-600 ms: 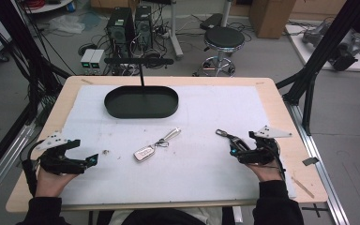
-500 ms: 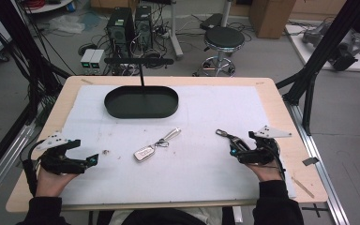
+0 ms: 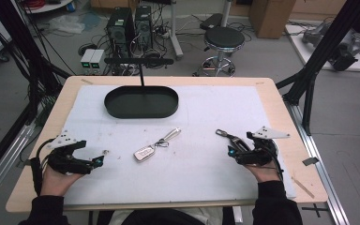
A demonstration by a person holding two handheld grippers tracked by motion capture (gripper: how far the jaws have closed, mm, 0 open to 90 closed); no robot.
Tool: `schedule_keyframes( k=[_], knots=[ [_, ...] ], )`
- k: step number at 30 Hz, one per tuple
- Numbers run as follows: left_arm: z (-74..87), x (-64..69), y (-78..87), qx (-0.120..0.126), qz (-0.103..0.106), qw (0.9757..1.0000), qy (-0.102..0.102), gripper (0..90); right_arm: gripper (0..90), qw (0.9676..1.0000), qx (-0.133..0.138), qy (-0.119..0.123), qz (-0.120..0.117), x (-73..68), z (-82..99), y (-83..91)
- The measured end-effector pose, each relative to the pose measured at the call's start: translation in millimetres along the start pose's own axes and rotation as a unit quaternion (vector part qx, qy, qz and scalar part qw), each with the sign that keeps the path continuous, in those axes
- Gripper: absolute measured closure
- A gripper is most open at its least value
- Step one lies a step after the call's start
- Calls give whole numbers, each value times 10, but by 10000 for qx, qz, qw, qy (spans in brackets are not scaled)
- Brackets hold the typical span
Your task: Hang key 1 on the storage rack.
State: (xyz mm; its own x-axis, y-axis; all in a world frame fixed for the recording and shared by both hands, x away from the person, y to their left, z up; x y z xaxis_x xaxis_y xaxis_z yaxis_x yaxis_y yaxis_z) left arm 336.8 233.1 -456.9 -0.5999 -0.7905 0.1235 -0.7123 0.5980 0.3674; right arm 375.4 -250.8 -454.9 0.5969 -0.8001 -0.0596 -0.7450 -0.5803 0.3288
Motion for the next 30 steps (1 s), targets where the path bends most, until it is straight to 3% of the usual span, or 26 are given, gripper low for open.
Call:
schedule_keyframes(
  k=[21,30],
  knots=[
    [-18,88,-137,-216,60,9996,-192,17,7,10000,-8,33,-55,-3,4,-28],
    [-149,294,-461,-576,366,9957,-622,17,7,9999,-53,59,-83,-25,14,-39]
  ],
)
Point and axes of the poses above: each handheld gripper's, and its own axes: y roughly backward along the jaws, z roughly out of its underside, x roughly to its right, the point moved 9 cm from there along -y, roughly forward along the jaws, and after that the axes turned 11 degrees about x, right-handed, at the moved point
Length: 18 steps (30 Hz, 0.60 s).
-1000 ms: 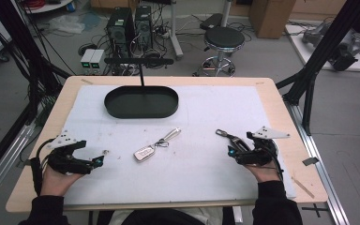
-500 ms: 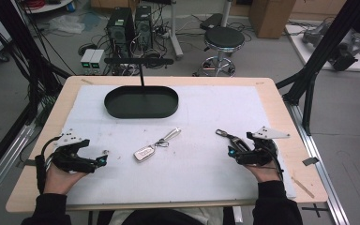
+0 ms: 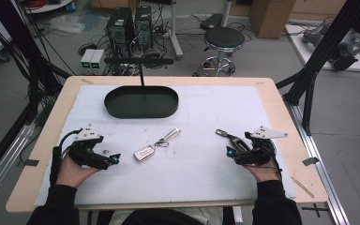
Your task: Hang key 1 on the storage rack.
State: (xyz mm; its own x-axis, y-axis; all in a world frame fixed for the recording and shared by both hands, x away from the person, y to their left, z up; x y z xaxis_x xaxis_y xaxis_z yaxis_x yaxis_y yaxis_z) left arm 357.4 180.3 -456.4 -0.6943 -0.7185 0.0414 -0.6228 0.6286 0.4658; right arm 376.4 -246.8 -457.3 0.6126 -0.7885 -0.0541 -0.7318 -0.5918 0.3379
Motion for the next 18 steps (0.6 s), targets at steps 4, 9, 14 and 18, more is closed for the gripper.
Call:
schedule_keyframes(
  k=[4,9,14,18],
  knots=[
    [-75,46,-91,-76,83,9999,-115,17,7,10000,3,11,11,6,1,5],
    [-158,96,-213,-182,197,9994,-215,17,7,10000,31,-13,13,17,-4,19],
    [-174,79,-301,-322,237,9989,-233,17,7,10000,35,-11,9,21,-5,23],
    [-203,86,-349,-343,286,9988,-198,17,7,10000,22,8,-4,18,0,11]
  ],
)
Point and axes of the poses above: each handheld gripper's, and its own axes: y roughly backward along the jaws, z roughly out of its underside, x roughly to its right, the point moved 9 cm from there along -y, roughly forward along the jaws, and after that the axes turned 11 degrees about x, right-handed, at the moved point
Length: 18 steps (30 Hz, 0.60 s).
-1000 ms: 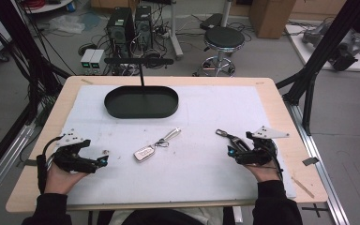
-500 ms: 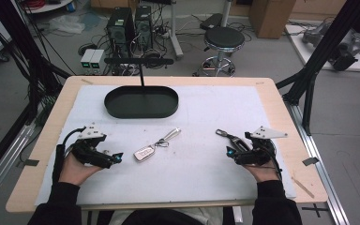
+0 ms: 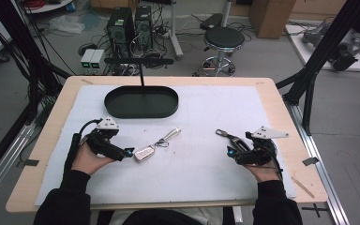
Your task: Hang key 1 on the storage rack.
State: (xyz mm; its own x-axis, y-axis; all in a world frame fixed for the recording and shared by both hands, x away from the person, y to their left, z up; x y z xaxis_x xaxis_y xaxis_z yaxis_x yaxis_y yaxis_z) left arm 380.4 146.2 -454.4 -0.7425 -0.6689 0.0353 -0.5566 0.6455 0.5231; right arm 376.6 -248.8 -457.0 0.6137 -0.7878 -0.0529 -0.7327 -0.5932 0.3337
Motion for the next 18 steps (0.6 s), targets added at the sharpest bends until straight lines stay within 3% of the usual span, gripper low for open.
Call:
schedule_keyframes(
  k=[10,18],
  knots=[
    [-111,70,-187,-169,125,9996,-176,17,8,10000,-44,23,-11,-15,8,-25],
    [-208,102,-338,-253,245,9992,-186,17,7,10000,-68,41,-21,-17,13,-31]
  ],
)
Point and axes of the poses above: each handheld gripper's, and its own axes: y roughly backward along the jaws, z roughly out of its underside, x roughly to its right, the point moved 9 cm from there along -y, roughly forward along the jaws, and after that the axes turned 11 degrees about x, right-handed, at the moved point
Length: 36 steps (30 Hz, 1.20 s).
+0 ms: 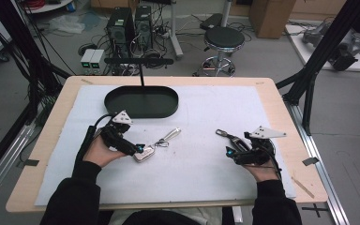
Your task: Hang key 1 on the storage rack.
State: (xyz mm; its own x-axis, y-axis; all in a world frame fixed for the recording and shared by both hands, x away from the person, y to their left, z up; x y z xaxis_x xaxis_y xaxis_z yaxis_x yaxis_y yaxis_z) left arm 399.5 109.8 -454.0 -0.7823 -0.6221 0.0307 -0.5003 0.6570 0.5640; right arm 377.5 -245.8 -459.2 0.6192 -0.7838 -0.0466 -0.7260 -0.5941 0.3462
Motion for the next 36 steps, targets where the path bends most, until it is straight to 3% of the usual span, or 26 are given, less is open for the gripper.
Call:
schedule_keyframes(
  k=[6,18,26,33,36],
  knots=[
    [-1,-18,-155,-258,124,9996,9,18,7,10000,-27,9,4,0,8,-6],
    [-113,16,-385,-367,236,9990,-22,18,7,10000,-59,3,37,5,17,-14],
    [-299,78,-511,-331,309,9986,-271,26,7,10000,-65,9,39,10,19,-14],
    [-395,176,-711,-513,423,9968,-440,26,7,10000,-74,-9,62,16,28,-8],
    [-396,230,-821,-683,565,9951,-429,26,7,9998,-142,36,99,34,50,-9]
  ],
)
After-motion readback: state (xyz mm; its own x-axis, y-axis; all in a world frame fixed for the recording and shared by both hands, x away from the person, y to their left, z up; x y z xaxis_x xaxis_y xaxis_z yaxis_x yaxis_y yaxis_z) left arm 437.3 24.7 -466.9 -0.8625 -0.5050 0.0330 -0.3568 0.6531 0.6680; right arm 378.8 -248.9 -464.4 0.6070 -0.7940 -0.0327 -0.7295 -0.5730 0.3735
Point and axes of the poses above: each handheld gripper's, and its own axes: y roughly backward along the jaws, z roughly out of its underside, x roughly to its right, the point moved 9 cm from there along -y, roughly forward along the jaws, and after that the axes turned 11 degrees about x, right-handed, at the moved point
